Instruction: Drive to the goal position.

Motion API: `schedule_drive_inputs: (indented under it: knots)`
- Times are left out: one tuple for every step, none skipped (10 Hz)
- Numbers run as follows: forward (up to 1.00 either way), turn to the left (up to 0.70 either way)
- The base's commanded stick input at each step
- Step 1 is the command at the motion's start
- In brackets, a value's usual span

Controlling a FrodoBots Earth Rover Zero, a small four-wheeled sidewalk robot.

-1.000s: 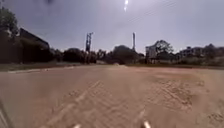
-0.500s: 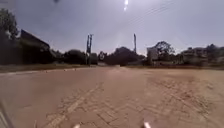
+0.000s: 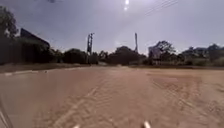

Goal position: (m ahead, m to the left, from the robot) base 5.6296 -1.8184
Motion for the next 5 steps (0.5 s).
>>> schedule_drive_inputs:
  knots:
    - [0.85, 0.0]
    - [0.85, 0.0]
    - [0.85, -0.05]
    - [0.85, -0.21]
    - [0.85, -0.3]
